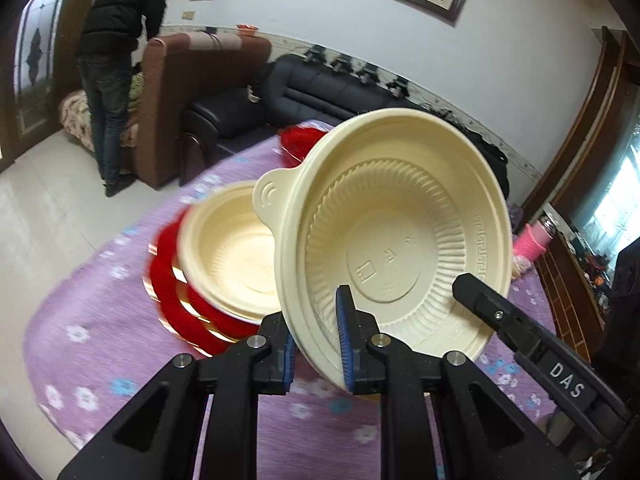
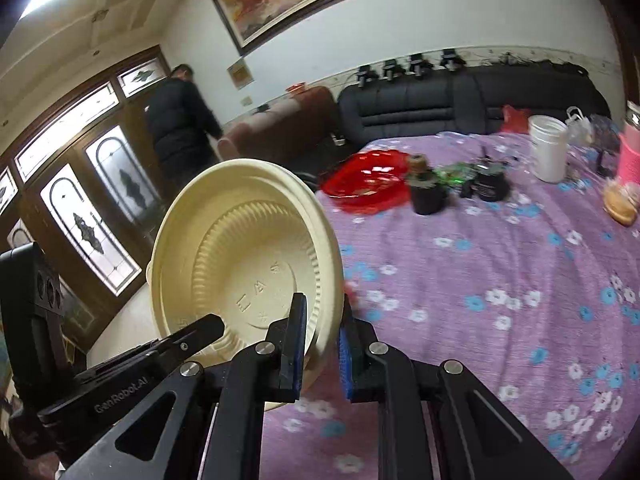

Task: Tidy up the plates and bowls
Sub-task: 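Carry the cream bowl with both grippers over the bowl stack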

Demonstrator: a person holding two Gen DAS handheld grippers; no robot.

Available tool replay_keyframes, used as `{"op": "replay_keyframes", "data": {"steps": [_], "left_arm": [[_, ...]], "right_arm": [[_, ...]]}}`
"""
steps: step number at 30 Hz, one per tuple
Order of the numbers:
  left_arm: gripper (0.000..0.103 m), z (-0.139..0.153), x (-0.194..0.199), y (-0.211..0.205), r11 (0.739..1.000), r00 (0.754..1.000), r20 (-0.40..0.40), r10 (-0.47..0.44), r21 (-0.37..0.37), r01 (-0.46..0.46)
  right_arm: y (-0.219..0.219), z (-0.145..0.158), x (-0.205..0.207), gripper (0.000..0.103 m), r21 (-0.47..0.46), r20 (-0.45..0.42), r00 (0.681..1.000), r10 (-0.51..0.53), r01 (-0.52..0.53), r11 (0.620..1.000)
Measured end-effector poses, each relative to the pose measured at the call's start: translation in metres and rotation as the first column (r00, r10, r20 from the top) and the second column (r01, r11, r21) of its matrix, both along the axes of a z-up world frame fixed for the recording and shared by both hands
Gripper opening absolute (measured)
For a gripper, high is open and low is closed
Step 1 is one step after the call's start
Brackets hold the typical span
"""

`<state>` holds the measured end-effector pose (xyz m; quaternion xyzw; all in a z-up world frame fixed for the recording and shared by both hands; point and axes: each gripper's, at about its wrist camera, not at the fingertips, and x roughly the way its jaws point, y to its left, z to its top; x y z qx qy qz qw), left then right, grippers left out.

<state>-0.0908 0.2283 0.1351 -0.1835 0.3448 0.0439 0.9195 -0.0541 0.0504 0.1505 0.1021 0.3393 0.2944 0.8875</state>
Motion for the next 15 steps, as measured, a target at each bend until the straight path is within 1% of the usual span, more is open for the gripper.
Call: {"op": "replay_keyframes", "data": {"steps": [4,7,9,12,15], "left_arm": [[0.018,0.010,-0.003,0.030,0.998,0.999,0.008,0.042,0.036,-0.043],[0.018,0.014,0.003,0.047,0.992,0.997,0.005,0.078,0.103,-0.078],[0.018,0.009,0.010,0.056,0.988,0.996,-0.015,0.089,0.127,-0.086],[0.019,-0.004,0.021,0.074,0.989,0.993,-0.058,0.100,0.117,-0.093],[0.019,-0.019,0.032,0.088,0.992,0.989,-0.107,0.100,0.085,-0.091]], "right_arm": [[0.036,0.010,0.004,0.016,-0.017,0.006,0.999,0.043,-0.043,0.999],[0.060,0.009,0.011,0.016,-0.034,0.000,0.998,0.062,-0.062,0.998],[0.075,0.005,0.017,0.016,-0.038,-0.019,0.997,0.071,-0.072,0.997],[0.092,-0.008,0.027,0.016,-0.041,-0.061,0.995,0.079,-0.081,0.996],[0.102,-0.019,0.034,0.016,-0.058,-0.089,0.993,0.081,-0.087,0.995]]}}
